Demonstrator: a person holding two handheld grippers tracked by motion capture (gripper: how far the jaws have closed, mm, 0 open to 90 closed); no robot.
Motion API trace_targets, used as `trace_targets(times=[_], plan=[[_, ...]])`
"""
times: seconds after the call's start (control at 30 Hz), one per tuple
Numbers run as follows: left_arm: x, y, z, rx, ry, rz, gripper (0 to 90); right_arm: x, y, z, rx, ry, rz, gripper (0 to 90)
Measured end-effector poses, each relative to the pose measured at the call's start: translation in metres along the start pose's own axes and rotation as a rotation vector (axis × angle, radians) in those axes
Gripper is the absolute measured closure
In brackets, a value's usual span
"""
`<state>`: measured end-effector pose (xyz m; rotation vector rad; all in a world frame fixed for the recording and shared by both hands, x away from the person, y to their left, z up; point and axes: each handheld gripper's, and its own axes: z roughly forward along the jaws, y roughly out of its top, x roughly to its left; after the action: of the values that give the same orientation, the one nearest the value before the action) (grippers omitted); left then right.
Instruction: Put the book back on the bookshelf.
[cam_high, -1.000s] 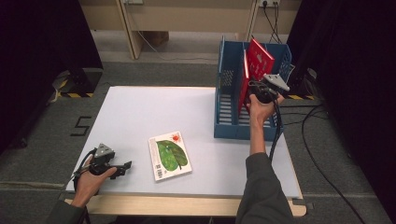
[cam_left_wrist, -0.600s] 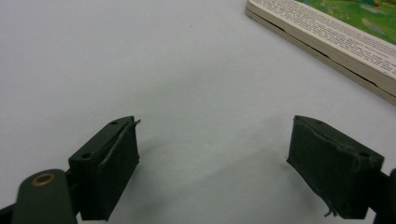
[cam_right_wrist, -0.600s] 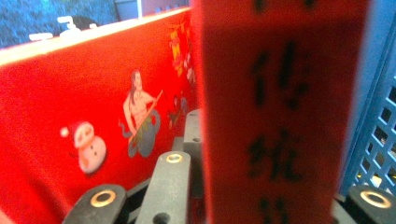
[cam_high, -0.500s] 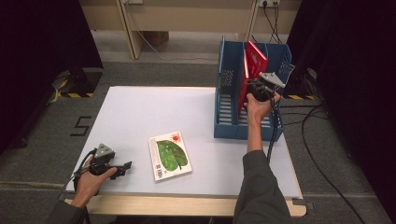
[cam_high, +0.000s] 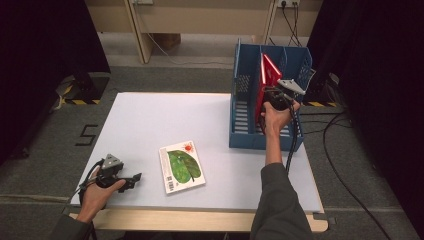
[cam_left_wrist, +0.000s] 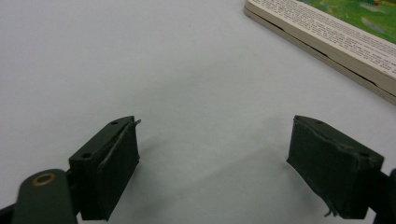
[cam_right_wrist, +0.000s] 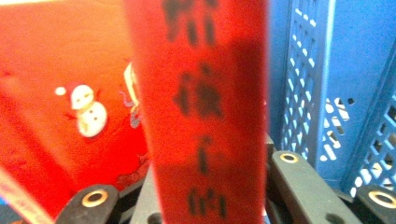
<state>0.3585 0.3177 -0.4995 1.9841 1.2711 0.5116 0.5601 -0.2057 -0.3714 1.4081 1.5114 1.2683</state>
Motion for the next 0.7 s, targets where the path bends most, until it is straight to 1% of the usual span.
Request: trace_targets(times=[0.07,0.13,0.2,0.23,0.3,0.4,0.5,0.6,0.63,0.7], plan=[[0.000,0.000,0.000,0.000,0.001,0.001,15.3,-0.001,-0.001,-0.001,0.003,0.005,-0.004,73.9],[0.000,0.000,0.000,0.000,0.002,0.003,15.3,-0.001,-0.002,-0.003,0.000,0.012,0.007,72.6],[0.000,0.000,0.000,0.002,0.002,0.006,15.3,0.000,-0.003,-0.006,0.002,0.020,0.008,71.1],[-0.001,0.000,0.000,0.005,0.005,0.011,15.4,0.000,-0.004,-0.008,0.005,0.019,-0.002,70.8],[-0.002,0.000,0.000,0.003,0.008,0.015,15.4,0.001,-0.005,-0.012,0.007,0.024,0.002,69.8],[-0.002,0.000,0.000,0.003,0.010,0.016,15.4,-0.001,-0.007,-0.017,-0.001,0.043,0.027,68.5],[-0.001,0.000,0.001,0.005,0.011,0.015,15.4,-0.002,-0.010,-0.022,0.001,0.055,0.016,66.7],[-0.001,0.000,0.001,0.004,0.011,0.016,15.4,-0.002,-0.014,-0.029,-0.008,0.066,0.020,65.9],[-0.001,0.000,0.001,0.004,0.011,0.018,15.4,-0.002,-0.016,-0.031,-0.005,0.073,0.005,65.0],[-0.001,0.000,0.001,0.004,0.013,0.014,15.4,-0.002,-0.019,-0.036,-0.003,0.075,-0.009,65.4]])
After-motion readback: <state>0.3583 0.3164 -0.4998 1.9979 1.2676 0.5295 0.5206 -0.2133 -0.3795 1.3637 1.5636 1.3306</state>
